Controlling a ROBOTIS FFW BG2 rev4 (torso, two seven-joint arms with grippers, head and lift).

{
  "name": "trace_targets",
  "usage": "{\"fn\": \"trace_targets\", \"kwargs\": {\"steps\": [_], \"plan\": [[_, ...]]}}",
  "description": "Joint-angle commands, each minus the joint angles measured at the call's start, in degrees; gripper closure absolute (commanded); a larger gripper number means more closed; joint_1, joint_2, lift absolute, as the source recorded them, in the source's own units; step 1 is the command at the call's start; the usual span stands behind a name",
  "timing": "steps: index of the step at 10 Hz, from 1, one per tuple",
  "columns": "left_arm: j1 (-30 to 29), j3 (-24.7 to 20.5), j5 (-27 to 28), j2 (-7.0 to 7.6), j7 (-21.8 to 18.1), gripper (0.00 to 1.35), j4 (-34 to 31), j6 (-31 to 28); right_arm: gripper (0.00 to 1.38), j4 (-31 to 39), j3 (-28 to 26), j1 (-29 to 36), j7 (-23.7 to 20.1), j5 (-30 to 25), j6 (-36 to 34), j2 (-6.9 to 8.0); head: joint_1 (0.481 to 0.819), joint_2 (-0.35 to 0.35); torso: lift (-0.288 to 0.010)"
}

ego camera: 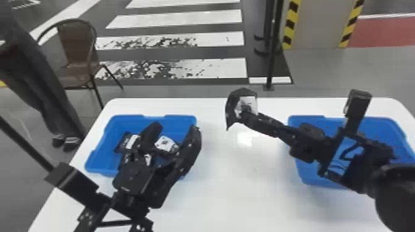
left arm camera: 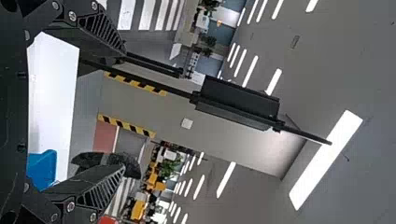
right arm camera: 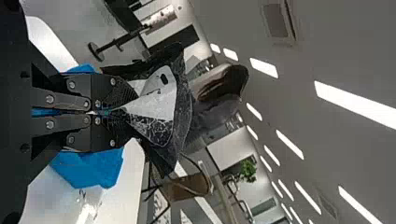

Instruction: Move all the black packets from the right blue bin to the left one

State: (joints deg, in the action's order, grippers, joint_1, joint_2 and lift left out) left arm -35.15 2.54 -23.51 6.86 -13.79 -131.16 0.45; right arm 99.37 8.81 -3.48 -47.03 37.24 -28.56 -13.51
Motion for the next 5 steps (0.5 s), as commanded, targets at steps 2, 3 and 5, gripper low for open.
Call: {"fn": "trace_targets", "kwargs": {"steps": [2,3,5], "plan": [[0.42,0.77,-0.72,0.17,-0.01,0.18,0.17,-0.16,1.12,-3.82,7.99,-3.14,-0.08,3.78,1.84,-0.29,0.695,0.182,-0.14],[0.7,1.11,-0.94,0.26,-0.01,0.18,0.45,-0.58,1.12,-4.52,10.5,-3.84,-0.08,5.04,2.12,-0.29,0.695,0.194,-0.14],[0.84,1.23,-1.29,0.35,-0.01,0.18,0.87,-1.0,1.12,-4.52,13.59,-4.54,-0.08,6.41,2.12,-0.38,0.695,0.243,-0.14]]}}
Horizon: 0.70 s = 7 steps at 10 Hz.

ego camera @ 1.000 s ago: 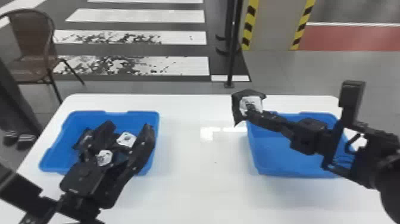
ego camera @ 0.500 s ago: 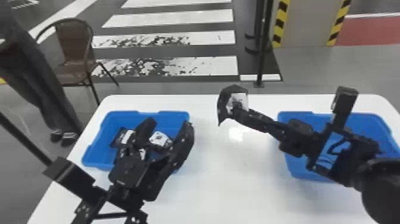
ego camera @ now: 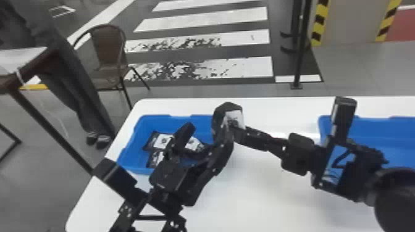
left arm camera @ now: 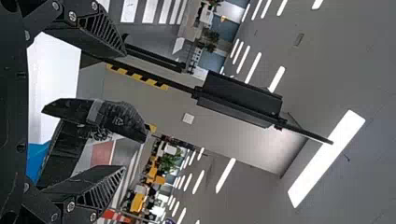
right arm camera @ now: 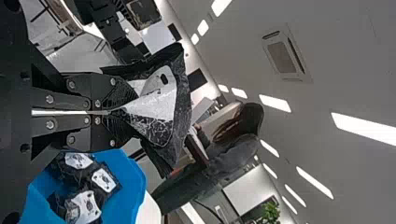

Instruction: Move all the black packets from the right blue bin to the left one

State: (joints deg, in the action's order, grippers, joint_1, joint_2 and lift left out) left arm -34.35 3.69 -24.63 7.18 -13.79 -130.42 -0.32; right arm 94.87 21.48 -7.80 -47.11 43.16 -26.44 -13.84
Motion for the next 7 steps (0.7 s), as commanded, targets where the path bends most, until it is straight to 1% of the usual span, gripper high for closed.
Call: {"fn": "trace_targets", "kwargs": {"steps": [1,2,4,6,7], "plan": [[0.19,0.19,-0.39,0.03,-0.01,0.18,0.13,-0.24,1.12,-0.3,1.49,-0.5,0.0,0.49,0.01,-0.05,0.695,0.262,-0.14],[0.19,0.19,-0.85,0.03,-0.01,0.18,0.13,-1.22,1.12,-0.3,2.4,-1.06,0.08,0.94,0.01,-0.14,0.695,0.267,-0.14],[0.61,0.65,-1.19,0.11,-0.01,0.18,0.27,-1.79,1.12,-1.42,6.74,-2.19,0.17,2.89,-0.13,-0.23,0.695,0.281,-0.14],[0.61,0.65,-1.88,0.11,0.08,0.18,0.56,-2.07,1.12,-1.99,10.05,-2.89,0.35,4.03,-0.13,-0.4,0.695,0.315,-0.14],[0.61,0.3,-0.05,0.03,0.25,0.37,0.56,-0.94,1.12,-2.13,10.05,-2.89,0.35,4.26,-0.13,-0.49,0.695,0.333,-0.14]]}}
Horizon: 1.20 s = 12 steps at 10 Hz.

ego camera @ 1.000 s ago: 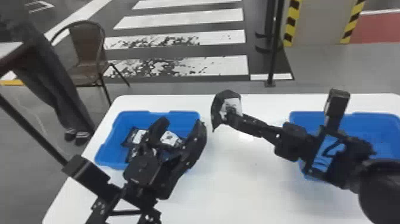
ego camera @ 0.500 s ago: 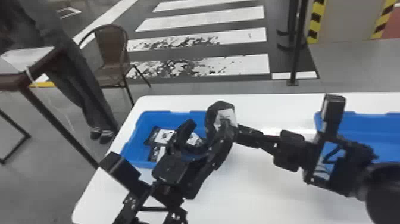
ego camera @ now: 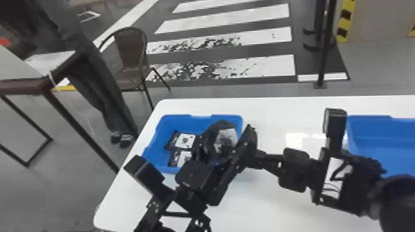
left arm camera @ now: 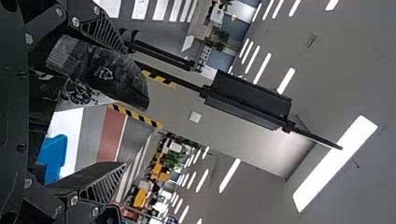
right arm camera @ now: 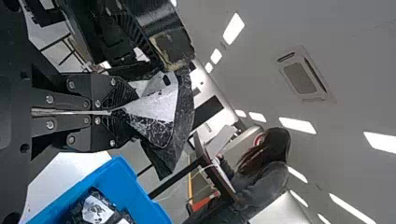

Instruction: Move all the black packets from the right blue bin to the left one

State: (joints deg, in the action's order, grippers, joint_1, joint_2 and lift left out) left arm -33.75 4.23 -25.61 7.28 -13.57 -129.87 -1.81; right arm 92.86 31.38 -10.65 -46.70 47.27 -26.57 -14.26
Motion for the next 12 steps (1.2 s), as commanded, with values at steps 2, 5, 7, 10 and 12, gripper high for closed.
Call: {"fn": "trace_targets", "kwargs": {"steps": [2,5,7,10,12], "plan": [[-0.7,-1.48,5.04,0.1,1.17,1.19,-4.64,-7.18,1.12,-0.12,0.15,-0.05,-0.05,0.61,0.42,-0.24,0.695,0.346,-0.14],[-0.7,-1.48,9.16,0.36,1.17,1.22,-6.75,-8.03,1.12,-0.4,-0.53,-0.19,0.03,1.29,1.96,-0.15,0.695,0.341,-0.14],[-0.7,-1.48,10.07,0.45,1.17,1.22,-7.17,-8.31,1.12,-0.82,-1.68,-0.61,0.3,1.52,3.65,-0.06,0.695,0.329,-0.14],[-0.56,-2.63,10.07,0.27,1.52,1.22,-7.31,-6.06,0.12,-0.96,-4.65,0.94,1.35,3.69,4.07,-0.06,0.695,0.31,-0.14],[1.55,-4.57,12.59,-0.25,3.28,1.22,-3.23,-1.42,0.15,3.68,-13.33,6.85,3.9,-2.25,6.32,0.2,0.695,0.296,-0.14]]}}
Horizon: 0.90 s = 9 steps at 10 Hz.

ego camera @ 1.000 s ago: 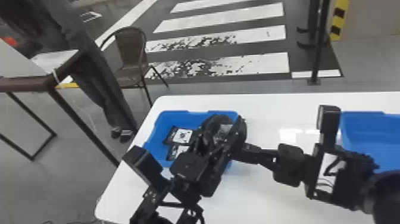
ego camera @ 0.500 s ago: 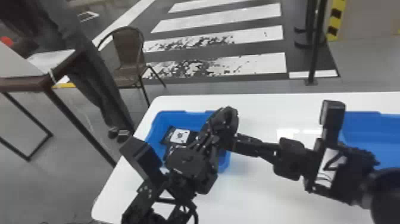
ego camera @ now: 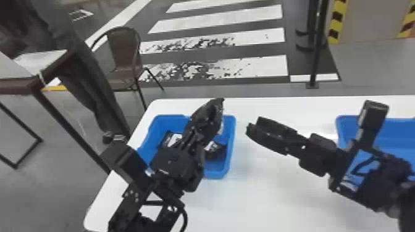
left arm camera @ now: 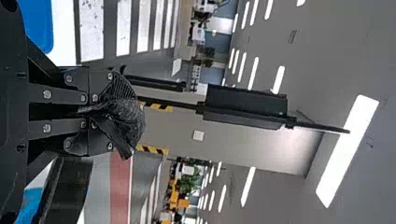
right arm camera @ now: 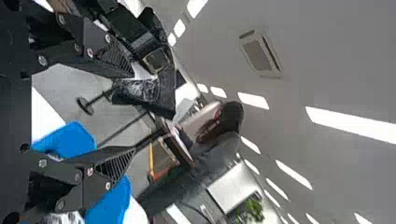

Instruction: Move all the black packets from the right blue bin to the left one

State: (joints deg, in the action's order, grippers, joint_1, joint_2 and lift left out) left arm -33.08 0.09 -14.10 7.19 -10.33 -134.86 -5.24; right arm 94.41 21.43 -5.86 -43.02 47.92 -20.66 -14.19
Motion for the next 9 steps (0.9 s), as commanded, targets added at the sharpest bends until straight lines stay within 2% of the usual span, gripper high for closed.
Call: {"fn": "trace_targets", "kwargs": {"steps": [1,3,5,6,7,8,9], "plan": [[3.55,-0.78,5.42,-0.25,1.54,1.22,7.39,6.22,0.2,3.67,-7.15,5.01,1.45,-4.27,0.41,0.21,0.695,0.277,-0.14],[12.27,-3.18,18.33,-1.04,2.86,1.22,23.56,12.41,0.22,4.51,-10.35,7.82,1.45,-4.05,0.41,0.21,0.695,0.24,-0.14],[19.16,-5.01,28.27,-1.13,5.67,1.22,35.94,19.02,0.22,4.79,-10.24,9.23,1.36,-3.82,0.41,0.3,0.695,0.246,-0.14],[21.83,-5.92,29.75,-1.04,6.46,1.2,41.14,21.69,0.22,4.65,-10.35,9.93,1.36,-3.82,0.41,0.21,0.695,0.258,-0.14],[21.27,-5.46,23.58,-0.87,6.29,0.73,41.98,23.24,0.22,4.79,-10.35,10.63,1.36,-3.82,1.26,0.21,0.695,0.262,-0.14],[19.16,-3.75,15.93,-0.69,6.11,0.08,41.56,29.99,0.22,4.79,-10.81,11.48,1.45,-4.05,3.93,0.21,0.695,0.269,-0.14],[16.07,-1.81,7.47,-0.34,4.62,0.0,36.5,31.26,0.21,4.94,-11.38,12.74,2.15,-4.27,7.02,0.3,0.695,0.263,-0.14]]}}
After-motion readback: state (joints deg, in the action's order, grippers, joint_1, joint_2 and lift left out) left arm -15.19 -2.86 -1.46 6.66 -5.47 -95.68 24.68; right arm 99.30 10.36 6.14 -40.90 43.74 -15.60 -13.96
